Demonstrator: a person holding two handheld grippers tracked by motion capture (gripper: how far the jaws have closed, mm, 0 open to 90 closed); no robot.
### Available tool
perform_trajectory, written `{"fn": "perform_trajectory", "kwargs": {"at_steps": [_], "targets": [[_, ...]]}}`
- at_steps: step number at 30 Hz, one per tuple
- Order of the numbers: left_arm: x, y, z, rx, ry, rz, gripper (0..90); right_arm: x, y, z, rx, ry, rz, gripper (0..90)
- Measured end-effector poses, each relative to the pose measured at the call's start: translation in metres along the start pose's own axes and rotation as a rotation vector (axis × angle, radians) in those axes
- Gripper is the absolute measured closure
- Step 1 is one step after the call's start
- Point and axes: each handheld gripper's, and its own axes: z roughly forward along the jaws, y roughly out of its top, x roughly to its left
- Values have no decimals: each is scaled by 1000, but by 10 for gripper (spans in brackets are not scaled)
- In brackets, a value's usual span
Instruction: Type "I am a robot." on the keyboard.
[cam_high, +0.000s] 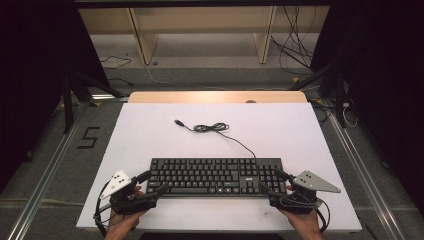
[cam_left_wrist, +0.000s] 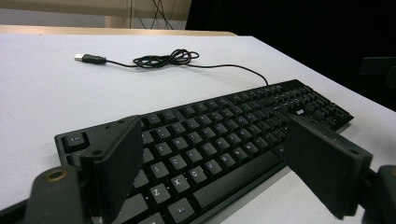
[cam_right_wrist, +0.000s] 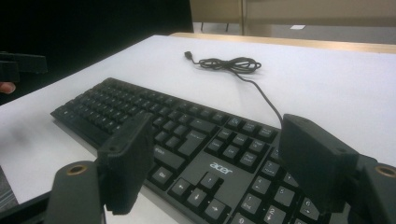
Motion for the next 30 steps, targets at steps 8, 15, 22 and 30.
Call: {"fn": "perform_trajectory", "kwargs": {"at_steps": [8,15,22,30], "targets": [[1,0,0,7,6,0,205,1,2,2,-3,3,-3,281],[2,0,0,21,14,-5,239,7,9,14,25,41,-19,308],[4,-1,1,72,55,-4,305,15,21,34,84,85,-49,358],[11,-1,1,130,96,-37,421,26,34,68,174,134,-65,446]]}}
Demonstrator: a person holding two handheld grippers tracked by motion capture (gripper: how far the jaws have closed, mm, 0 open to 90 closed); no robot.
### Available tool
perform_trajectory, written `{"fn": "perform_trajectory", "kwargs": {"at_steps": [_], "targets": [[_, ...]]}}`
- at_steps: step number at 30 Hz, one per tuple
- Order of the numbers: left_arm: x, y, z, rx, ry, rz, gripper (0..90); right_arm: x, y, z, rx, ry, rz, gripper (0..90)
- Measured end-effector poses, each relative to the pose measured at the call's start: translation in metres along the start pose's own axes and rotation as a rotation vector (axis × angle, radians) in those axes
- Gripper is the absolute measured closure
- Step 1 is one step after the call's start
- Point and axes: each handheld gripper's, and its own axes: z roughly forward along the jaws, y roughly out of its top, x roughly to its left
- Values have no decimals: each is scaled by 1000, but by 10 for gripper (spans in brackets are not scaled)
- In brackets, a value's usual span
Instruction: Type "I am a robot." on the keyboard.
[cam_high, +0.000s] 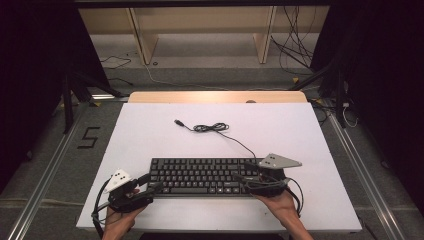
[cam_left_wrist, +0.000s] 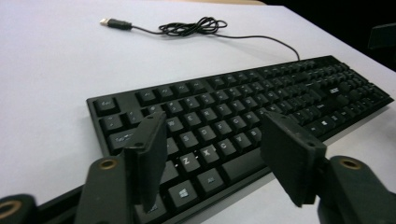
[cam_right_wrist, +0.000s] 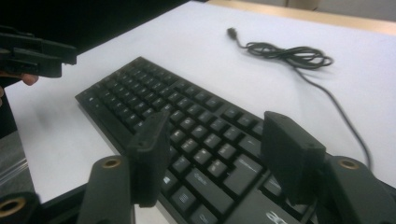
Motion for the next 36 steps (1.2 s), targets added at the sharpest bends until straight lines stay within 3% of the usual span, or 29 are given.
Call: {"fn": "perform_trajectory", "kwargs": {"at_steps": [5,11,16,22,24,28,36], "targets": [[5,0,-1,37,21,-10,527,5,7,23,56,34,-30,543],[8,-1,2,79,43,-15,648,8,12,39,83,53,-39,636],[11,-1,4,104,52,5,732,10,14,51,97,67,-44,717],[18,0,7,134,63,4,884,18,20,75,129,98,-58,870],[20,0,9,147,63,-2,889,20,20,82,142,101,-58,895],[20,-1,16,207,67,27,889,23,21,94,161,104,-66,900],[23,0,23,232,86,35,890,29,21,115,214,99,-86,900]]}}
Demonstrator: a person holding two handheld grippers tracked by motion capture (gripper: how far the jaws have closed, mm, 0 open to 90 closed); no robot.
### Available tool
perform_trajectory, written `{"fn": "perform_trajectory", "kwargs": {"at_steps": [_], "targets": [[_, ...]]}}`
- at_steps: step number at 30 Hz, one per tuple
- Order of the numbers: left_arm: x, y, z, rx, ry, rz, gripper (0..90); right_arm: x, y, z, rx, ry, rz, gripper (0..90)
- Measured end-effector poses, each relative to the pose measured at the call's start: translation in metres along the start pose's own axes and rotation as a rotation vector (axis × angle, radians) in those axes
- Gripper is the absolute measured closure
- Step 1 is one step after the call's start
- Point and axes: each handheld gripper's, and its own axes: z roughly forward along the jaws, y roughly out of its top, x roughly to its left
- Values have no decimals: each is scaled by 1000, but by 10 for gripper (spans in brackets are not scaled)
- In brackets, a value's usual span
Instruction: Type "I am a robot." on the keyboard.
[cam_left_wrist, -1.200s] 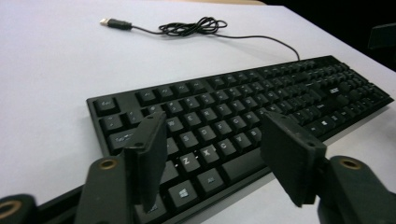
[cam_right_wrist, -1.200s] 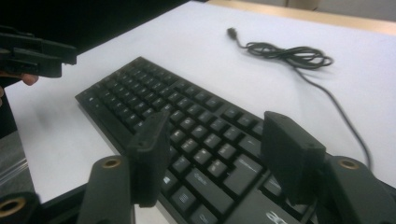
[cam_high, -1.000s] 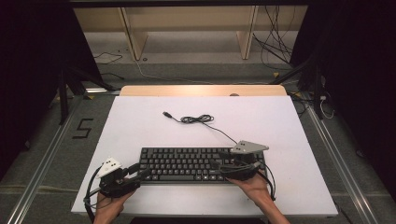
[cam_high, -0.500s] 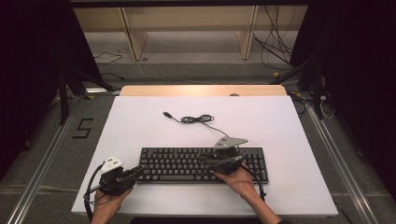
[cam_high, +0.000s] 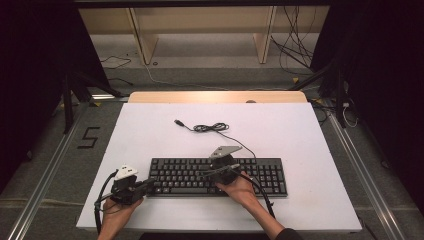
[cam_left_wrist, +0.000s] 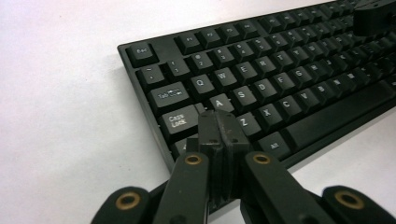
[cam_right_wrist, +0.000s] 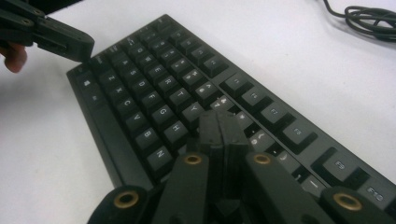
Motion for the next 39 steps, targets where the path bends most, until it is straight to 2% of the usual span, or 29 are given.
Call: {"fn": "perform_trajectory", "kwargs": {"at_steps": [4,10,34,39], "targets": [[0,0,1,12,0,0,890,0,1,5,12,-13,1,900],[-1,1,4,33,10,21,890,-3,1,11,37,-40,14,900],[0,1,8,38,23,13,890,-4,-1,17,52,-55,15,900],[-1,0,10,54,22,18,891,-3,-3,19,58,-58,15,900]]}}
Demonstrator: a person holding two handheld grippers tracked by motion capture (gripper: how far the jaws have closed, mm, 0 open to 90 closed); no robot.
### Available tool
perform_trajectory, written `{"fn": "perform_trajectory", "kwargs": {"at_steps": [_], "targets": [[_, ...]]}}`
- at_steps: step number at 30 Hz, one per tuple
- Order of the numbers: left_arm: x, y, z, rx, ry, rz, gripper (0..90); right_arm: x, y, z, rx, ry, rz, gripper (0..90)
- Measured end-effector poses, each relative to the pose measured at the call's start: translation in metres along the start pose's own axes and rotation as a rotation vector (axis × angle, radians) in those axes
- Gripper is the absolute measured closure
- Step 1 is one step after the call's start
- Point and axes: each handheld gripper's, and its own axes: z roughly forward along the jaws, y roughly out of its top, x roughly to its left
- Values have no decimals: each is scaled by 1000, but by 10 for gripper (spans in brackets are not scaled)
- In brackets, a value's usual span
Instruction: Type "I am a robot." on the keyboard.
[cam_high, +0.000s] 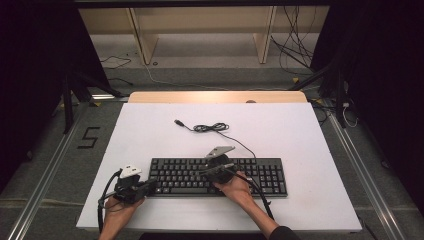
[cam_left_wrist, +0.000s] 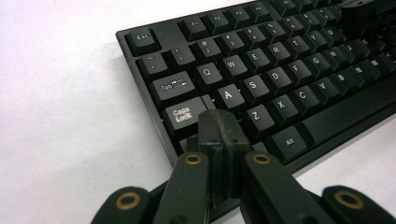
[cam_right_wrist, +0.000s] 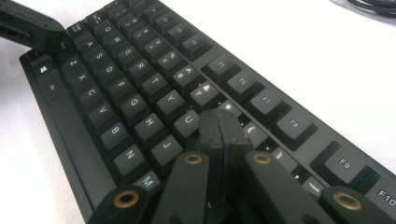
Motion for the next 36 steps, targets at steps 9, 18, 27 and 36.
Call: {"fn": "perform_trajectory", "kwargs": {"at_steps": [9,18,27,36], "targets": [[-1,0,1,-1,5,4,891,2,1,0,8,-16,11,900],[-2,2,-5,-39,-8,-4,888,1,3,-5,-17,2,43,882],[-2,3,-8,-69,-27,-14,867,-2,5,-14,-66,9,58,828],[-4,3,-12,-128,-82,-27,650,-3,6,-27,-115,60,77,530]]}}
